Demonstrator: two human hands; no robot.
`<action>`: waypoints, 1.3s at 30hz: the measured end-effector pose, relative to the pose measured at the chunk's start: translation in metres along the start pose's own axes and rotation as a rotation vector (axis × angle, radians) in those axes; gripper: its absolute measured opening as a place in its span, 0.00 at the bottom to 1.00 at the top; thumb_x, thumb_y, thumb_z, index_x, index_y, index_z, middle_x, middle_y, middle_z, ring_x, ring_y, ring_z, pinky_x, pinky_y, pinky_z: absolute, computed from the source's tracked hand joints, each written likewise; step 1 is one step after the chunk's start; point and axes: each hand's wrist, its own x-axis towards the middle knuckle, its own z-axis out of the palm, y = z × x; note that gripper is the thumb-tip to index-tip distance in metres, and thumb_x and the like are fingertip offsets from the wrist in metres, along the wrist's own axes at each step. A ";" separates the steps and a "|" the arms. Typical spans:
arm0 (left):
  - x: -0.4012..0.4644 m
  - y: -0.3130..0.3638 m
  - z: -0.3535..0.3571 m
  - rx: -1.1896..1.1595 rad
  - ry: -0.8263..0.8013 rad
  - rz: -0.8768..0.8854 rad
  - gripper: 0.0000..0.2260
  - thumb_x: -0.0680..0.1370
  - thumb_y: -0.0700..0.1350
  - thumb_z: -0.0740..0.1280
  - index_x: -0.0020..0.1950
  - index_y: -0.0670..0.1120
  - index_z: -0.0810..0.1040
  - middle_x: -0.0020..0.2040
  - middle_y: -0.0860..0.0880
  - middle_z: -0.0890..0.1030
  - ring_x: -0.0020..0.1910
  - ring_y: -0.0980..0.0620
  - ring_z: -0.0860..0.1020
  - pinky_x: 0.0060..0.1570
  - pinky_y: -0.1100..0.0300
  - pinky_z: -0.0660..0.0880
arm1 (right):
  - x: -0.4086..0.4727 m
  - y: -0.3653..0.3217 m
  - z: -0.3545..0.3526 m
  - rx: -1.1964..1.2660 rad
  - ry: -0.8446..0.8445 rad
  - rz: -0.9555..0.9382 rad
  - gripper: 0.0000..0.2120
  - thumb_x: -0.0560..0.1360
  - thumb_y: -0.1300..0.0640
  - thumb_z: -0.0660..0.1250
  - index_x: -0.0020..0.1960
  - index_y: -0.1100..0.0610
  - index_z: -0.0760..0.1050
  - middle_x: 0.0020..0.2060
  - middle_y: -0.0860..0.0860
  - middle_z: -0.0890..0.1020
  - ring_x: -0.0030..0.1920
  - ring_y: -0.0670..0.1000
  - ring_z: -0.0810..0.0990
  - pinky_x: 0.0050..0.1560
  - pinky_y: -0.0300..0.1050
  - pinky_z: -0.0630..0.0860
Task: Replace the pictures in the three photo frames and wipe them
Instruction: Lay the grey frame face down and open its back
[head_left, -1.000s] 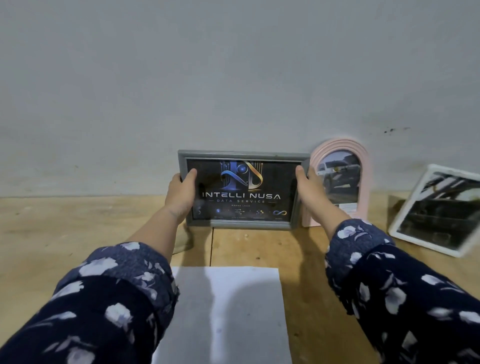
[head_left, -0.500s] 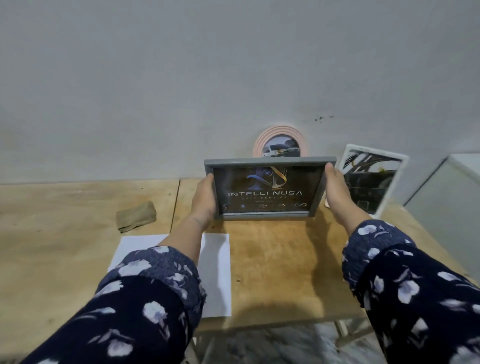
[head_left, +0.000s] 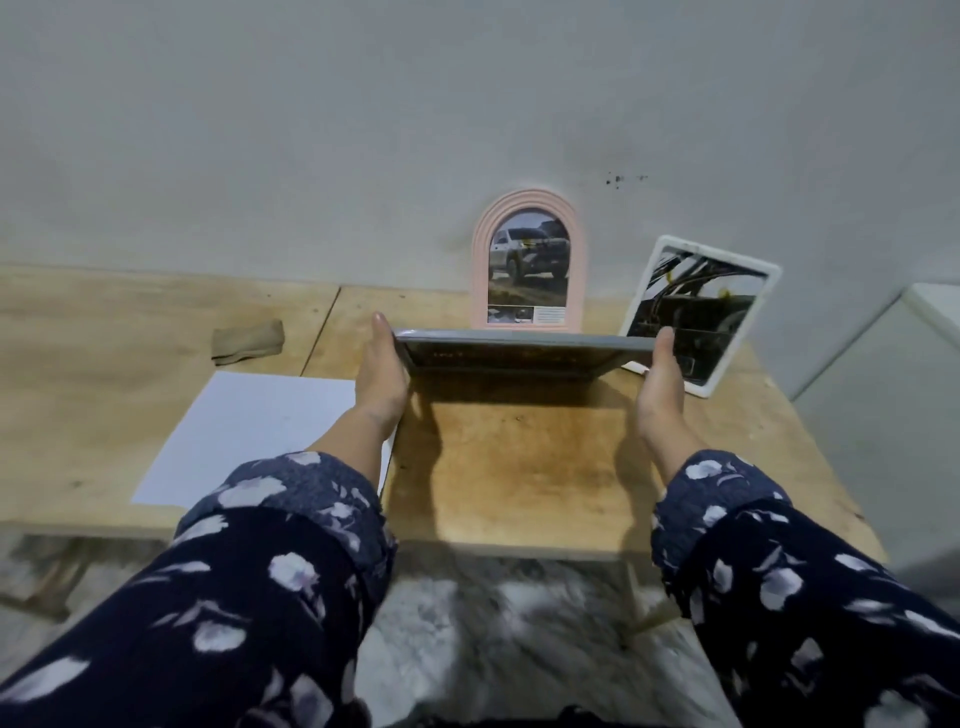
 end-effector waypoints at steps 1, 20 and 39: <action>-0.006 -0.002 0.000 0.019 0.052 -0.018 0.41 0.72 0.75 0.42 0.77 0.50 0.61 0.75 0.48 0.65 0.74 0.47 0.62 0.74 0.49 0.55 | -0.004 0.006 -0.004 0.029 0.013 0.018 0.31 0.79 0.35 0.48 0.71 0.55 0.67 0.64 0.49 0.74 0.64 0.51 0.70 0.68 0.51 0.64; -0.056 -0.094 -0.008 0.648 0.133 -0.099 0.28 0.78 0.68 0.48 0.63 0.52 0.74 0.59 0.46 0.79 0.58 0.44 0.75 0.62 0.45 0.71 | -0.042 0.106 -0.045 -0.301 -0.022 0.119 0.15 0.77 0.46 0.57 0.55 0.54 0.77 0.56 0.52 0.80 0.60 0.58 0.75 0.59 0.50 0.68; -0.073 -0.085 0.118 1.231 -0.448 0.349 0.28 0.77 0.55 0.62 0.74 0.48 0.62 0.77 0.48 0.56 0.76 0.46 0.51 0.74 0.44 0.50 | -0.038 0.129 -0.069 -1.200 -0.249 -0.420 0.20 0.75 0.66 0.57 0.65 0.59 0.74 0.67 0.52 0.73 0.67 0.53 0.69 0.63 0.47 0.67</action>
